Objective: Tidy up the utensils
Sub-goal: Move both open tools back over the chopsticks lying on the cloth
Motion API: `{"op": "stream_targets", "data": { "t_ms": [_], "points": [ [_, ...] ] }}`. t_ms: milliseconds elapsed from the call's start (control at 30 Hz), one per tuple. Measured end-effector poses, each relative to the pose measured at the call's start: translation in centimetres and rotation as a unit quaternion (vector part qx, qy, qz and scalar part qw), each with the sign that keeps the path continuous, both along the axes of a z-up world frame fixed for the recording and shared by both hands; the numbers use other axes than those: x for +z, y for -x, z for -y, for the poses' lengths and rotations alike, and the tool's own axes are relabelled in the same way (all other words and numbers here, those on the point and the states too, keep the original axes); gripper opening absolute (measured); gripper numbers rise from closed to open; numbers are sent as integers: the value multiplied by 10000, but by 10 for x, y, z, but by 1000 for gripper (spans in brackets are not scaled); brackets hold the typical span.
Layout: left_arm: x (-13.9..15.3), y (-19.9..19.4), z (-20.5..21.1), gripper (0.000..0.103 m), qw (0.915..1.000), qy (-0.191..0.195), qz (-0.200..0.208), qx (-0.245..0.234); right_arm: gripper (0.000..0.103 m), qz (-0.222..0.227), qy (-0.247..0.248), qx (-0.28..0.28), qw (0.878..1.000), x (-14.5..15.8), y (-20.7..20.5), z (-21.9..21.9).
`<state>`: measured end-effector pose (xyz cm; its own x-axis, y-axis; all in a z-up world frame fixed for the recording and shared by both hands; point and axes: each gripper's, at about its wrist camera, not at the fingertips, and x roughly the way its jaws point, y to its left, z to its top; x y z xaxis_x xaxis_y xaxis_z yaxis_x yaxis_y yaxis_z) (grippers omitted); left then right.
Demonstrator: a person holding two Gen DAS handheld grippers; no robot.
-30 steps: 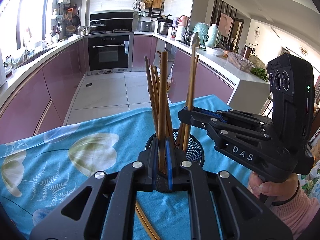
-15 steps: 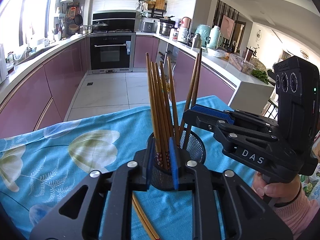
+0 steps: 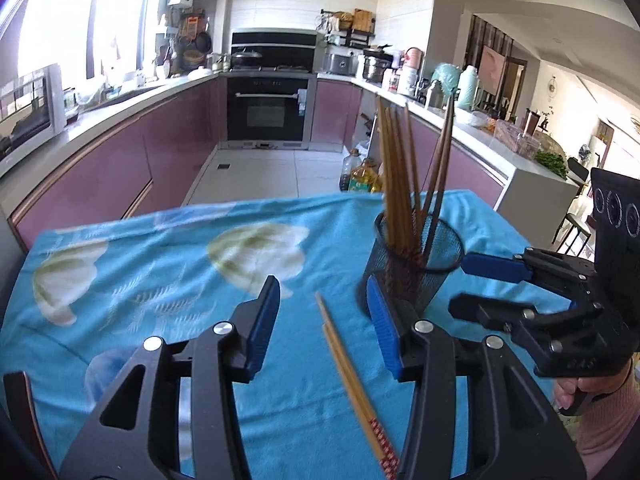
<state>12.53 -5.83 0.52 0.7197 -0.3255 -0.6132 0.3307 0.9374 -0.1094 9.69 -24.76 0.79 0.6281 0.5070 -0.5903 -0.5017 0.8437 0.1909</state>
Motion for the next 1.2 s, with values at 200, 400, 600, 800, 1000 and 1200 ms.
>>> {"op": "stream_targets", "data": {
  "t_ms": [200, 400, 600, 800, 1000, 1200],
  "points": [
    [-37, 19, -18, 45, 9991, -63, -426, 26, 52, -484, 342, 402, 9974, -38, 20, -28],
    [-65, 35, -20, 46, 9977, -114, -663, 31, 52, -817, 443, 443, 9947, -60, 24, -44],
    [-79, 44, -25, 46, 9966, -46, -823, 94, 52, -885, 653, 409, 9931, -71, 28, -54],
    [-82, 48, -24, 47, 9958, -50, -908, 37, 51, -854, 818, 259, 9926, -73, 28, -53],
    [-86, 56, -10, 49, 9950, -148, -941, -296, 49, -945, 829, 75, 9920, -71, 25, -40],
    [-99, 67, 12, 49, 9915, -343, -1043, -700, 43, -1011, 781, -2, 9918, -72, 22, -31]
  ]
}}
